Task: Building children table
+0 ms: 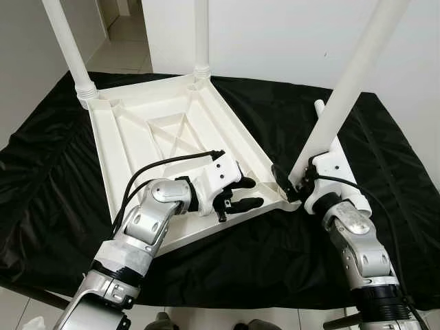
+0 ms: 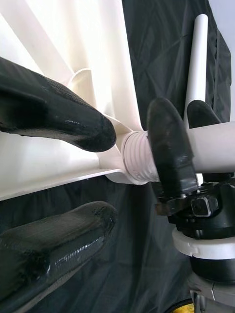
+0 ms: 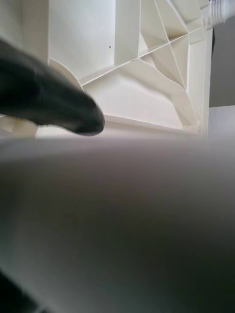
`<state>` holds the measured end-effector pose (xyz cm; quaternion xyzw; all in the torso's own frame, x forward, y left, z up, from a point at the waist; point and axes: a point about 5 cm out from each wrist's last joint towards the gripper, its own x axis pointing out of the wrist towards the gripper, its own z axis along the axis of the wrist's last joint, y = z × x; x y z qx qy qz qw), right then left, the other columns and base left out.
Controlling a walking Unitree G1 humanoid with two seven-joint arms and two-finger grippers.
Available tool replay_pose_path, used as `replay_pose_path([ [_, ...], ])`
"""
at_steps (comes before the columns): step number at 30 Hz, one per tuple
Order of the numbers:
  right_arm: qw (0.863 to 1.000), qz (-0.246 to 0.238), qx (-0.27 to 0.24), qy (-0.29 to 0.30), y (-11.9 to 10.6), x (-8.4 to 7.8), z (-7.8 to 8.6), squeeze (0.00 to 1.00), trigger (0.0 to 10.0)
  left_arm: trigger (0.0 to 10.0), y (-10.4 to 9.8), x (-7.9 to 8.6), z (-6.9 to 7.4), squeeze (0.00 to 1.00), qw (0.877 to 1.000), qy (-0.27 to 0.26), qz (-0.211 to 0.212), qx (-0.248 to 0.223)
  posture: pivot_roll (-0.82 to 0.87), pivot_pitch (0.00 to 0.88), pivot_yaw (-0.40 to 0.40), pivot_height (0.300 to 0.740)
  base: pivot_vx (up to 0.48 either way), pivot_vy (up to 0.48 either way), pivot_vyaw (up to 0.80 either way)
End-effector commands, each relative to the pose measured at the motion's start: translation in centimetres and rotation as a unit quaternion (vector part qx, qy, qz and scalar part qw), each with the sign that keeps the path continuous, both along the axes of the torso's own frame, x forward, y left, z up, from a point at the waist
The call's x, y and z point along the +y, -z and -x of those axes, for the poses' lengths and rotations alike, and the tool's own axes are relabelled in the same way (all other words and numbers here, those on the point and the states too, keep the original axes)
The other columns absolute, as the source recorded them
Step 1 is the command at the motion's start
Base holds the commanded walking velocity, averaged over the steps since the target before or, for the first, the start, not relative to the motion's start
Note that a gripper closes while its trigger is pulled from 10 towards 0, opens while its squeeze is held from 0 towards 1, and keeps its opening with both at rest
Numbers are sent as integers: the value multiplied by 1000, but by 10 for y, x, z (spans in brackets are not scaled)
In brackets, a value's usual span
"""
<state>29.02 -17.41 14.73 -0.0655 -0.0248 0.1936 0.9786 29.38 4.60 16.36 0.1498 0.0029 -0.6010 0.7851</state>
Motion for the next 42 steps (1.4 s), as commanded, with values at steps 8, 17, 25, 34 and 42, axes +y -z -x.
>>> replay_pose_path([
  [8, 1000, -11, 21, -14, 12, 0, 4, 0, 0, 10000, -4, 0, -5, 0, 999, -39, 7, -18, -9, 1, -23, 740, 0, 0, 0],
  [17, 997, -33, 32, 62, 15, 2, 8, 0, 10000, 10000, -4, 0, -4, 0, 999, -38, 7, -17, -10, 3, -25, 740, 0, 0, 0],
  [25, 978, -67, 37, 193, 12, 10, 7, 0, 10000, 10000, -3, 1, -2, 0, 999, -38, 6, -15, -11, 8, -29, 740, 0, 0, 0],
  [34, 938, -93, 45, 332, 14, 35, 16, 0, 10000, 10000, -2, 1, -1, 0, 999, -39, 6, -15, 4, 0, -48, 740, 0, 0, 0],
  [42, 941, -114, 36, 316, 8, 39, 16, 0, 10000, 10000, -2, 2, -3, 0, 999, -44, 7, -16, -5, 0, -46, 740, 0, 0, 0],
])
